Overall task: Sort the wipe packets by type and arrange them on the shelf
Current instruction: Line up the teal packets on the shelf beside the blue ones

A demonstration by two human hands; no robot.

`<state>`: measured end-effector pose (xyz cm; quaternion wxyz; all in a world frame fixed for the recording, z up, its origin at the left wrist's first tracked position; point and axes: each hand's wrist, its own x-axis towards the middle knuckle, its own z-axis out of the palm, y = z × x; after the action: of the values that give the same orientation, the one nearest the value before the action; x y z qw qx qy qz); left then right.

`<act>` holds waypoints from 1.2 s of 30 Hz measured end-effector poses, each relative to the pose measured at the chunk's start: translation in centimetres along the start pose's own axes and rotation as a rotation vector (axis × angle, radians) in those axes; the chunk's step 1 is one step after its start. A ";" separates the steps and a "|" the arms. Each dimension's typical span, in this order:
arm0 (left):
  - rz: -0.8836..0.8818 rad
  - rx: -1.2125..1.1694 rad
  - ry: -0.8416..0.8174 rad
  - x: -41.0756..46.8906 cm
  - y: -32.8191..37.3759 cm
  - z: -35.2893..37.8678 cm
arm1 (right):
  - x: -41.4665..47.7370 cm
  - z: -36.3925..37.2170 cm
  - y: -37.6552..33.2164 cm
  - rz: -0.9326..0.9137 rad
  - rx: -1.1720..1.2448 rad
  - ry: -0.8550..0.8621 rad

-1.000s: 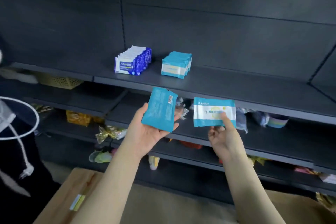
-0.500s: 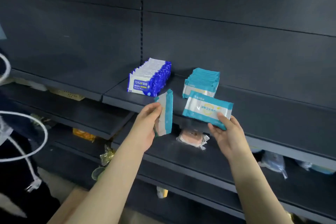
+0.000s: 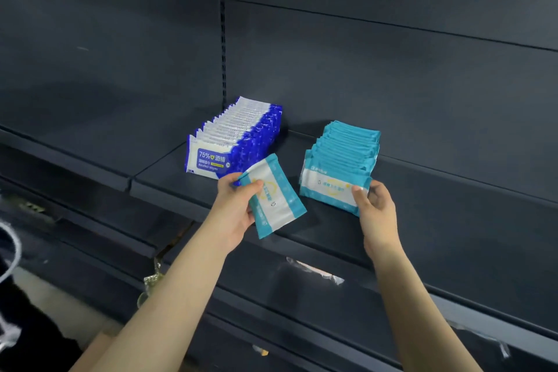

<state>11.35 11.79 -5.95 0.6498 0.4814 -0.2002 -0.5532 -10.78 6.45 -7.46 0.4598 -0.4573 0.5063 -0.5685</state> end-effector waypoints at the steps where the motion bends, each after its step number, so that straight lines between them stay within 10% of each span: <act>1: -0.009 0.013 -0.011 0.5 0.1 0.1 | 0.4 0.0 0.1 -0.025 -0.015 0.013; 13: 0.151 0.629 -0.348 4.7 1.5 2.9 | 2.9 -0.5 1.4 -0.059 0.052 0.207; 24: 1.076 1.319 -0.470 7.4 -1.5 8.7 | 2.3 -3.2 1.5 -0.142 -0.157 -0.037; 36: 0.680 1.348 -0.412 7.3 -2.6 3.1 | 2.6 -3.1 2.2 -0.198 -0.451 0.017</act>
<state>9.74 4.08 -8.73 0.3010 0.5719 -0.7460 -0.1609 -14.14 4.26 -9.74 0.2837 -0.5911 0.5769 -0.4871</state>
